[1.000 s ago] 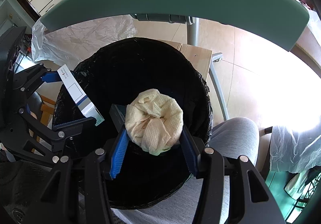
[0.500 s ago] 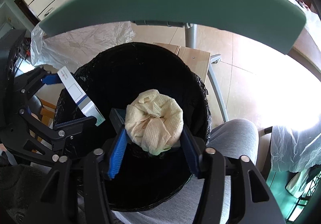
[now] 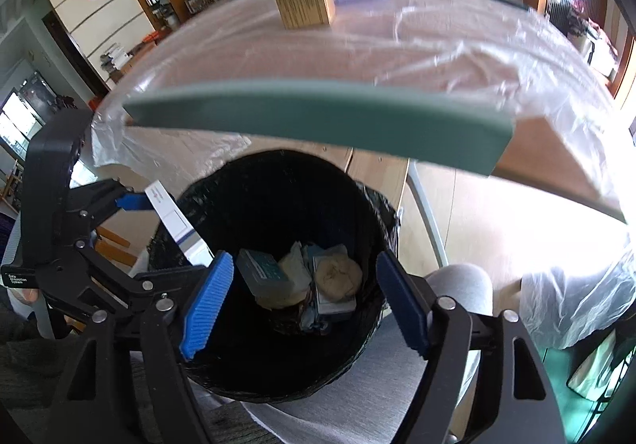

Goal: Collect trash
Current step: 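Open both tools to drop the medicine box and paper towel into the bin, then move both tools back over the table toward the remaining items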

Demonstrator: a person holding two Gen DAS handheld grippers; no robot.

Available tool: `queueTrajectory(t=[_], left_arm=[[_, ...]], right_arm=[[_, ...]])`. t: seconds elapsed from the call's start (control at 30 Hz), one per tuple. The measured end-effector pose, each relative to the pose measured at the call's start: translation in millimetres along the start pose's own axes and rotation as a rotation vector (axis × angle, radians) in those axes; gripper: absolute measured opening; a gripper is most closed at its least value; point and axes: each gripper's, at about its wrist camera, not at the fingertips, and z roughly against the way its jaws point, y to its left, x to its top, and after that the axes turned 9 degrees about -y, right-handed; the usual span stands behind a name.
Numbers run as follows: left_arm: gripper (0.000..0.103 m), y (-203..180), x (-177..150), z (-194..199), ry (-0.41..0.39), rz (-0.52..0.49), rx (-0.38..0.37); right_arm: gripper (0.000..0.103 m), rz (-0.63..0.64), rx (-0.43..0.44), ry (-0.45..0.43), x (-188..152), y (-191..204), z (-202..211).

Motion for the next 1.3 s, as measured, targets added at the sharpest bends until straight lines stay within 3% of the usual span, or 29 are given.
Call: queueTrajectory(t=[0.37,0.47,0.5,0.6,0.7,0.83,1.03,1.17,1.3], left_arm=[[0.101,-19.5,20.7,25.3,-0.089,-0.082,0.079],[0.101,-26.6,14.4,23.1,-0.157,-0.157,0.201],[0.101,-32.1,9.6,16.0,-0.136,-0.208,0.221],[0.101,-42.0,4.9,13.7,-0.118,-0.234,0.139],[0.101,-43.1,6.7,12.2,-0.114,-0.226,0.108],[0.101,-29.7,12.4,7.9,-0.064,-0.103,0.016],[0.101,-37.3,27.2,53.6,-0.190,-0.129,0.036],[0.101,-39.5,58.9,90.1,-0.314,-0.125,0.038],[0.101,-32.9,105.1,75.4,-0.308,-0.093,0.132]], right_arm=[[0.080,0.025,0.016,-0.094,24.6,6.0,27.1],[0.080,0.013,0.030,-0.106,31.3,4.0,27.7],[0.080,0.007,0.032,-0.107,32.3,2.0,27.2],[0.080,-0.003,0.041,-0.103,34.2,2.0,25.7],[0.080,-0.007,0.039,-0.102,35.2,3.1,24.8],[0.080,-0.022,0.037,-0.113,41.5,0.4,24.7],[0.082,-0.010,0.036,-0.202,74.7,-6.5,45.0],[0.087,0.029,-0.042,-0.268,116.1,-20.3,46.8],[0.087,0.034,-0.100,-0.240,170.2,-46.1,15.1]])
